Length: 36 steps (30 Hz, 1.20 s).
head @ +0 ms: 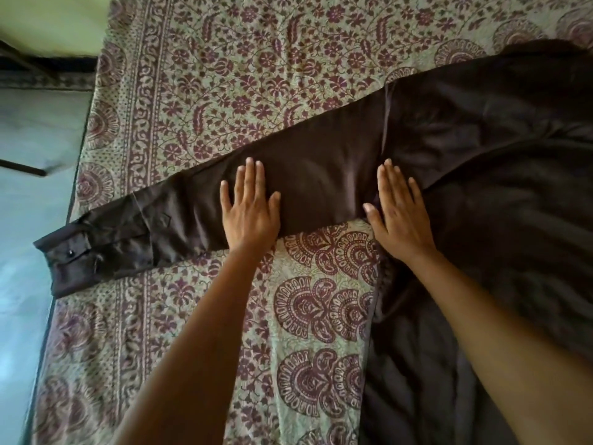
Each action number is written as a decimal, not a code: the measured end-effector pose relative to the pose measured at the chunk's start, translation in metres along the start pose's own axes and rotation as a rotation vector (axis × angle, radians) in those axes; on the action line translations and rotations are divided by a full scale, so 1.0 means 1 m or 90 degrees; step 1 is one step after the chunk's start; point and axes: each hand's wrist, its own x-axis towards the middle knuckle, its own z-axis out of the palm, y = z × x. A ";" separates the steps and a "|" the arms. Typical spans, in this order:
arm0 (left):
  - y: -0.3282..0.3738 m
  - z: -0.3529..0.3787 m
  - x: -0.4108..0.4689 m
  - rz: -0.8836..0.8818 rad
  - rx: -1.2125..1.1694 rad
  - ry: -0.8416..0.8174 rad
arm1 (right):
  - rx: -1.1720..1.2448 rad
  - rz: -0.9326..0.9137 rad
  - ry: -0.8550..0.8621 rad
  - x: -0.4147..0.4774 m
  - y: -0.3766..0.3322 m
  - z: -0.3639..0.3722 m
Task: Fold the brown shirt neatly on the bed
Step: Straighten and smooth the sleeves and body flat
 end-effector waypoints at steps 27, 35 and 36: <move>-0.198 -0.031 -0.022 -0.124 0.020 0.033 | -0.021 -0.008 0.008 0.017 -0.121 0.022; -0.220 -0.048 -0.025 -0.204 0.042 0.094 | -0.021 -0.211 -0.072 0.005 -0.173 0.026; -0.227 -0.051 -0.026 -0.280 0.024 0.110 | -0.033 -0.258 -0.082 0.003 -0.181 0.028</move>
